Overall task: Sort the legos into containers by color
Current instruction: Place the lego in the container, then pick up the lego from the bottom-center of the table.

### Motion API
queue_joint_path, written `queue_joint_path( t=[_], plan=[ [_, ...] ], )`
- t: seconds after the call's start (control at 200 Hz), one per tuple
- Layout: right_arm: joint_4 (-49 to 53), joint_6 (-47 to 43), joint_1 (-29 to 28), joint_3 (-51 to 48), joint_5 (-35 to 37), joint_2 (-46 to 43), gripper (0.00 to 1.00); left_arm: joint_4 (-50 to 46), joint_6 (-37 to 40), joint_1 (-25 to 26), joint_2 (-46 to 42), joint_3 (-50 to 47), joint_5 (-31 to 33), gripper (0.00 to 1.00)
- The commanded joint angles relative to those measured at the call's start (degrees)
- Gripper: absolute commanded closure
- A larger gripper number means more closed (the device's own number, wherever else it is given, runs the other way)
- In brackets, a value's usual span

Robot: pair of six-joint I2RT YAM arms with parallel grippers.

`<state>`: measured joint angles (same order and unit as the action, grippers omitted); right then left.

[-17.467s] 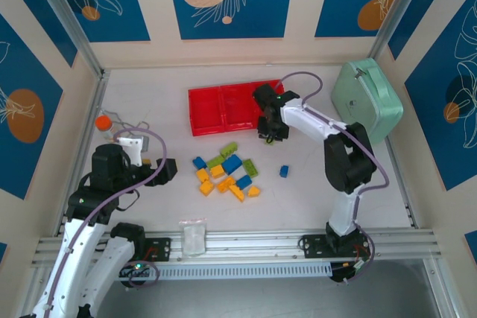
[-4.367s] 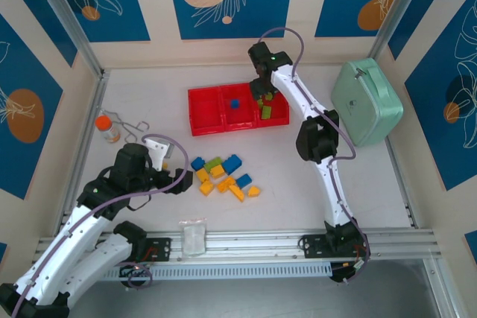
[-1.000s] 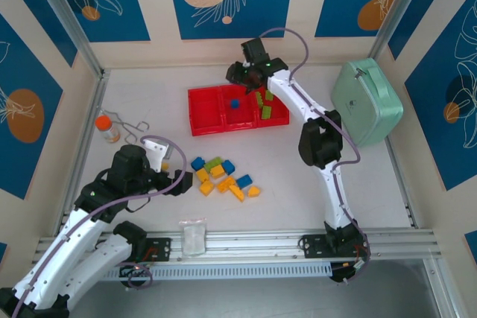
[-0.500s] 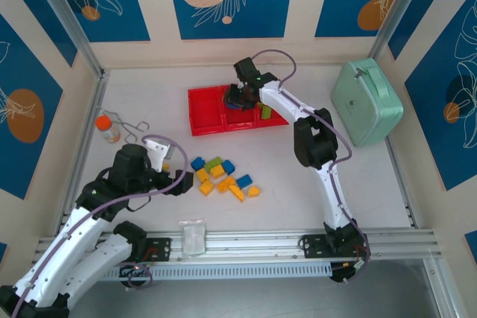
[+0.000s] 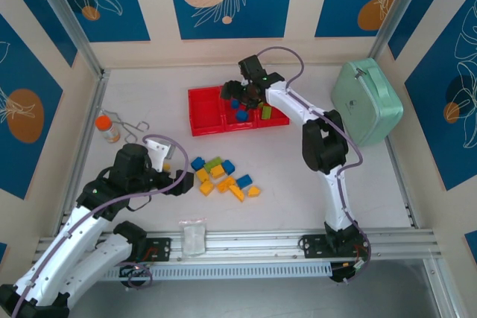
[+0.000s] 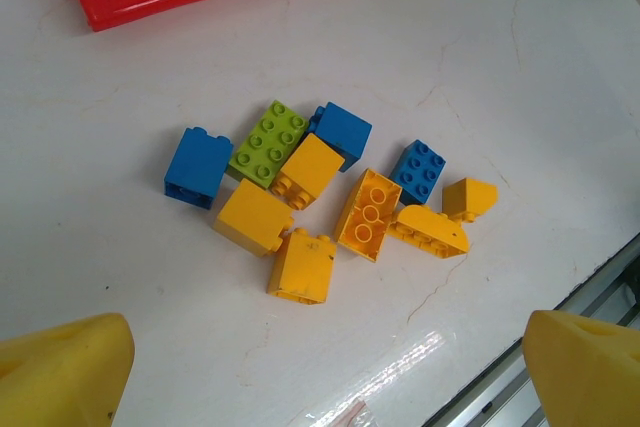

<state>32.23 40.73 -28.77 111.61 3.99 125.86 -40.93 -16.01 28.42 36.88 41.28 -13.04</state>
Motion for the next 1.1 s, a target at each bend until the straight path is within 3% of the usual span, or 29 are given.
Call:
queue_joint_path(
  t=[0.0, 0.215, 0.46, 0.56, 0.685, 0.82, 0.92, 1.095],
  plan=[
    [2.10, 0.24, -0.31, 0.56, -1.35, -4.70, 0.19, 0.62, 1.27, 0.40, -0.21, -0.48, -1.11, 0.01],
    [9.68, -0.78, -2.69, 0.16, 0.56, -12.09, 0.18, 0.67, 1.17, 0.40, -0.76, -0.52, -0.71, 0.01],
    [11.31, -8.56, -6.87, -16.11, 1.99, -26.20, 0.10, 0.59, 1.14, 0.40, -0.67, -0.58, -0.37, 0.01],
    [17.34, -8.94, -6.94, -20.29, 0.62, -29.41, 0.07, 0.60, 1.11, 0.40, -0.43, -0.57, -0.49, 0.01],
    [23.16, -3.28, -8.65, -26.74, 0.65, -34.13, 0.05, 0.62, 1.08, 0.40, -0.15, -0.53, -0.42, 0.01],
    [27.39, 8.57, -11.52, -34.43, -0.82, -37.71, 0.04, 0.53, 0.90, 0.40, 0.18, -0.53, -0.15, 0.01],
    [29.24, 19.55, -14.01, -39.42, -4.11, -36.97, 0.05, 0.59, 0.98, 0.40, 0.60, -0.57, -0.36, 0.01],
    [28.44, 30.76, -21.17, -42.60, -0.47, -34.14, 0.05, 0.63, 0.99, 0.40, 1.57, -0.49, -1.27, 0.01]
  ],
)
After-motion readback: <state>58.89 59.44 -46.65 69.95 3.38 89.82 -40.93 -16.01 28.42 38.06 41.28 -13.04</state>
